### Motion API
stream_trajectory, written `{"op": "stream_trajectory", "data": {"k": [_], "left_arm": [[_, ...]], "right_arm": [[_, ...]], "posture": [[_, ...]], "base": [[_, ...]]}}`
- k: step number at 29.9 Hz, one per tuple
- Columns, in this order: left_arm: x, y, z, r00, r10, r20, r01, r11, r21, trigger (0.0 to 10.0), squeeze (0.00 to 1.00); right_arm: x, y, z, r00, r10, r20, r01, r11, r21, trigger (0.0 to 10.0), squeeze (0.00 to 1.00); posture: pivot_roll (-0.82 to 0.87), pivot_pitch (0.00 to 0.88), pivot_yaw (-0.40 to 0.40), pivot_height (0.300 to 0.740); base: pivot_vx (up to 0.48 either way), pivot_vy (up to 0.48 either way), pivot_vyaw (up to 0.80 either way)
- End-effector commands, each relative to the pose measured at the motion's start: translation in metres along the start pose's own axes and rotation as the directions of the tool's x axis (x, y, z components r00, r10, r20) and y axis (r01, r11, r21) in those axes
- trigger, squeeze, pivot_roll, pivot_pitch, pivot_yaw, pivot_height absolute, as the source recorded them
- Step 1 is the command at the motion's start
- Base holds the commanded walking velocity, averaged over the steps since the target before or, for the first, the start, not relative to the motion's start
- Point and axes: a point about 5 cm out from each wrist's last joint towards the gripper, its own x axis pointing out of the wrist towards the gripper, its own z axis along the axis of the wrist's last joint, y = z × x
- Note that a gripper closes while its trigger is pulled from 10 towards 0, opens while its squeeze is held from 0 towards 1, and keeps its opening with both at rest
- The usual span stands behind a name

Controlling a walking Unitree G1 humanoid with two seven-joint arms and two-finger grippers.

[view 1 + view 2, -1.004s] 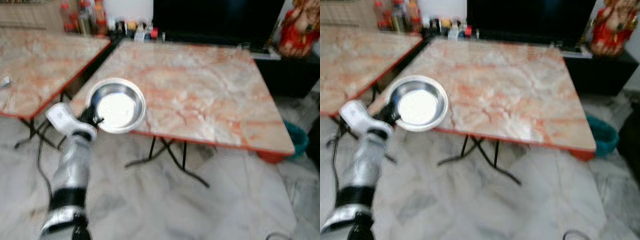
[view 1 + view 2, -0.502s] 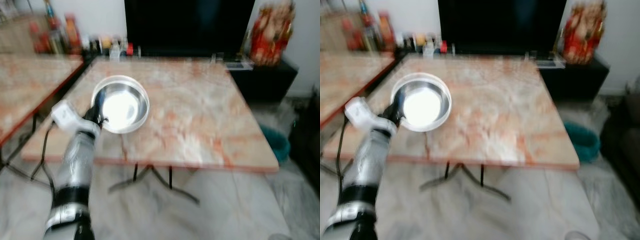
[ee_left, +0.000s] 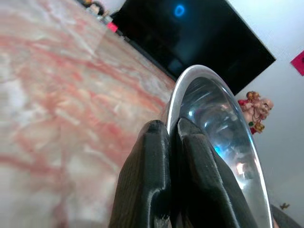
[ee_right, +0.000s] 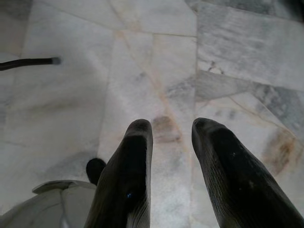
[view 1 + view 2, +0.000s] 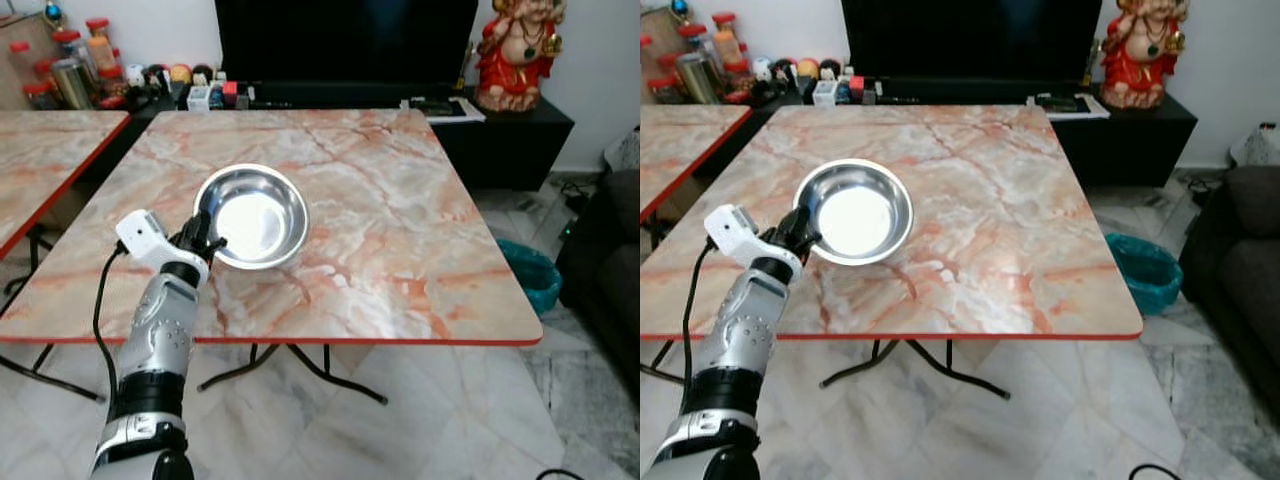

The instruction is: Setting the table

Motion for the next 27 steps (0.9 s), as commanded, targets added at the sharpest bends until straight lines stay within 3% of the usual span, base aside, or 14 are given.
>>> {"op": "stream_trajectory", "data": {"k": [1,2,5,7,11,13,15,27], "left_arm": [[0.001,-0.007,-0.009,0.998,-0.005,-0.058,0.002,0.998,-0.058,10.0,0.00],[0.001,-0.007,-0.009,0.998,-0.005,-0.058,0.002,0.998,-0.058,10.0,0.00],[0.001,-0.020,-0.022,0.994,-0.036,-0.099,0.020,0.987,-0.161,10.0,0.00],[0.002,-0.027,-0.026,0.993,-0.041,-0.111,0.021,0.984,-0.175,10.0,0.00],[0.006,-0.039,-0.035,0.988,-0.034,-0.148,0.010,0.987,-0.159,10.0,0.00],[0.008,-0.045,-0.037,0.984,-0.013,-0.177,-0.002,0.996,-0.084,10.0,0.00],[0.010,-0.046,-0.038,0.981,0.013,-0.193,-0.022,0.999,-0.042,10.0,0.00],[0.008,-0.031,-0.048,0.943,0.160,-0.293,-0.180,0.983,-0.040,10.0,0.00]], "right_arm": [[0.000,-0.001,-0.001,1.000,0.001,-0.003,-0.001,1.000,-0.006,10.0,0.00],[0.000,-0.001,-0.001,1.000,0.001,-0.003,-0.001,1.000,-0.006,10.0,0.00],[0.000,-0.001,0.000,1.000,0.000,-0.002,0.000,1.000,-0.006,10.0,0.00],[0.000,-0.001,0.000,1.000,0.000,-0.003,0.000,1.000,-0.007,10.0,0.00],[0.000,-0.001,-0.001,1.000,0.001,-0.003,-0.002,1.000,-0.008,10.0,0.00],[0.000,0.000,-0.001,1.000,0.002,-0.004,-0.002,1.000,-0.006,10.0,0.00],[0.000,0.000,-0.001,1.000,0.002,-0.003,-0.002,1.000,-0.005,10.0,0.00],[-0.001,0.000,-0.003,1.000,0.001,-0.008,-0.001,1.000,-0.002,10.0,0.00]], "posture": [[0.06,0.078,-0.022,0.740],[0.06,0.078,-0.022,0.740],[0.06,0.079,-0.023,0.740],[0.06,0.078,-0.022,0.740],[0.05,0.078,-0.021,0.740],[0.05,0.078,-0.020,0.740],[0.06,0.081,-0.019,0.740],[0.06,0.091,-0.016,0.740]], "base": [[0.000,0.000,0.00],[0.000,0.000,0.00],[0.000,0.000,0.00],[0.000,0.000,0.00],[0.000,0.000,0.00],[0.000,0.000,0.00],[0.000,0.000,0.00],[0.000,0.000,0.00]]}}
